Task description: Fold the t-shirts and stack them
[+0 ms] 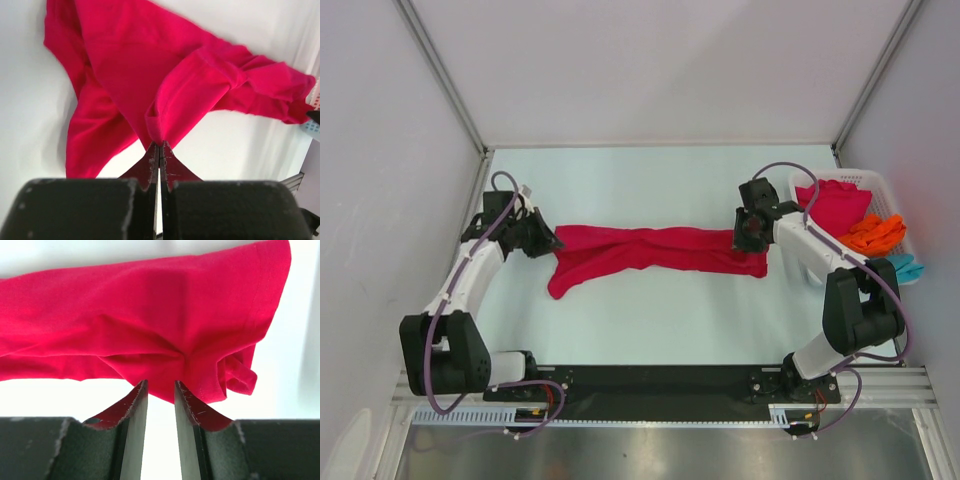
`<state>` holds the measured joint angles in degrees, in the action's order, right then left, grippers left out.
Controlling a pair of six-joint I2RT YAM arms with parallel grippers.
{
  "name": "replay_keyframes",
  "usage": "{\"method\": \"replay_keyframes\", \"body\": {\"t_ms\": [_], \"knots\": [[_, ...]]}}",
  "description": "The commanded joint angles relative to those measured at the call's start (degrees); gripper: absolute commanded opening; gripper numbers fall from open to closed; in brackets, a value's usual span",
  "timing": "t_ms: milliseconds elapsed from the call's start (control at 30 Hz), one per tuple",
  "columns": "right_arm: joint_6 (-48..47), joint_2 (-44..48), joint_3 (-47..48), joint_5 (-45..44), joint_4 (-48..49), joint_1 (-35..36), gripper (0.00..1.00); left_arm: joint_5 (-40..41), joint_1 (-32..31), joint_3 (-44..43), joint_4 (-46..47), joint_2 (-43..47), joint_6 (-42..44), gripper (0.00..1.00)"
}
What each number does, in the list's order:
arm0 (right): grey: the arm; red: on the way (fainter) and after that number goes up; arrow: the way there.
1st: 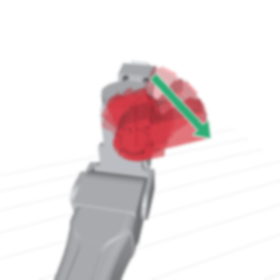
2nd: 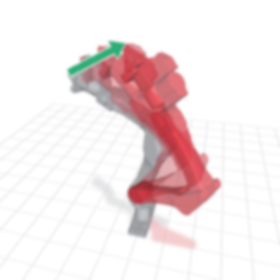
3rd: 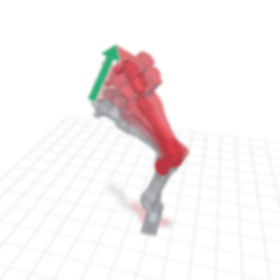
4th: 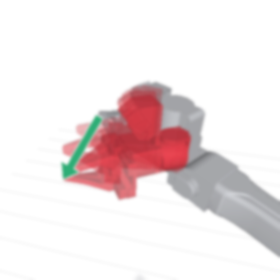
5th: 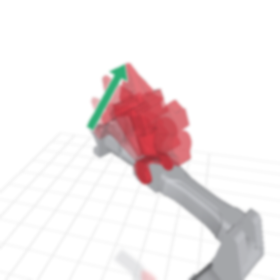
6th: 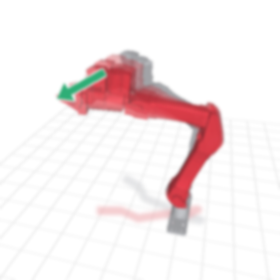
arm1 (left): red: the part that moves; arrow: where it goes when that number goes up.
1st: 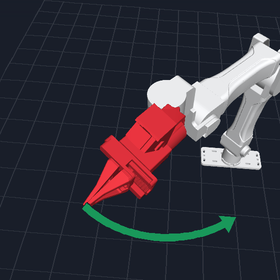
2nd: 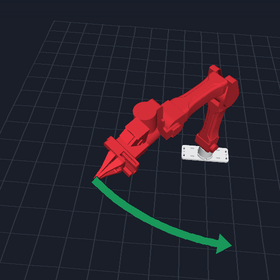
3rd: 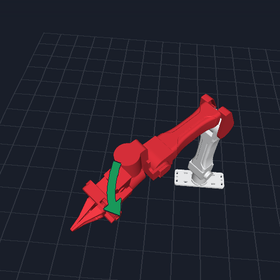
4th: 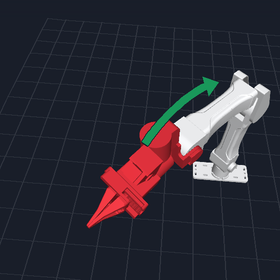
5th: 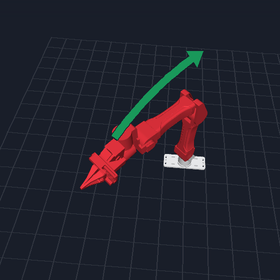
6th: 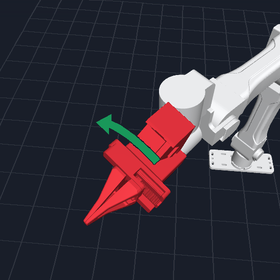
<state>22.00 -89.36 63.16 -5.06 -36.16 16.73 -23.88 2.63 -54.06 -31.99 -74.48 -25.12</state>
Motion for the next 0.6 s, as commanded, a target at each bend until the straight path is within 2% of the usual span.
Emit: {"method": "replay_keyframes", "body": {"t_ms": [0, 233, 367, 567], "knots": [[-0.3, -0.5, 3.6, 1.5, 0.1, -0.2, 0.33, -1.3, -0.2, 4.0, 2.5, 3.1, -0.6, 0.0], [1.0, -0.2, 3.3, 4.1, 0.7, -0.1, 0.33, -1.3, 0.4, 7.7, 2.0, 5.5, -0.5, 0.0], [1.0, 0.9, 2.4, 3.5, 0.6, -0.1, 0.33, -6.5, 1.2, 12.4, 5.6, 6.9, -3.8, 0.0], [1.6, 1.0, 2.3, 3.7, 0.4, 0.0, 0.34, -6.6, 1.3, 16.9, 7.9, 7.8, -4.8, 0.0]]}}
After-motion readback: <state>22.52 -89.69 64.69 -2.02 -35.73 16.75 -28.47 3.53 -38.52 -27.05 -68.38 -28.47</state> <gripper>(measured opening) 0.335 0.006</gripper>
